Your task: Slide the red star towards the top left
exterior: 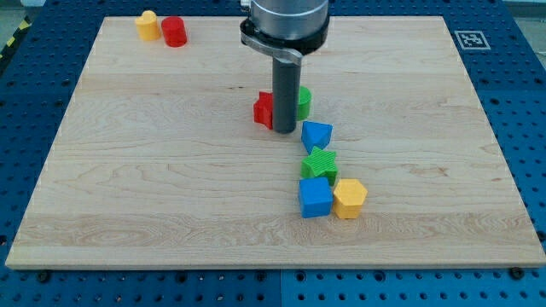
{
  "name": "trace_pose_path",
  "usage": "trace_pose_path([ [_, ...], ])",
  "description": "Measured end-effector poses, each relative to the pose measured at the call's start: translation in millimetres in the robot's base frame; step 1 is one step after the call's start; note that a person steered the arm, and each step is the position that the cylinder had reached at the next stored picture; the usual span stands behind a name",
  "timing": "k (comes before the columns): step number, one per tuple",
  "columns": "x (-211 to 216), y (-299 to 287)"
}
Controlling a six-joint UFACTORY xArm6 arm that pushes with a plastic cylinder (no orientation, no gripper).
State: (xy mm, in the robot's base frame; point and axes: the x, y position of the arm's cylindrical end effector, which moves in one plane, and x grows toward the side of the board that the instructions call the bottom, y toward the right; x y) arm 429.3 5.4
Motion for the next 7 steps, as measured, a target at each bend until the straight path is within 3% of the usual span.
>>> trace_pose_path([
  [3,-69.1,-69.3],
  [5,-106.4,-77.1],
  [7,-109.1,-109.0],
])
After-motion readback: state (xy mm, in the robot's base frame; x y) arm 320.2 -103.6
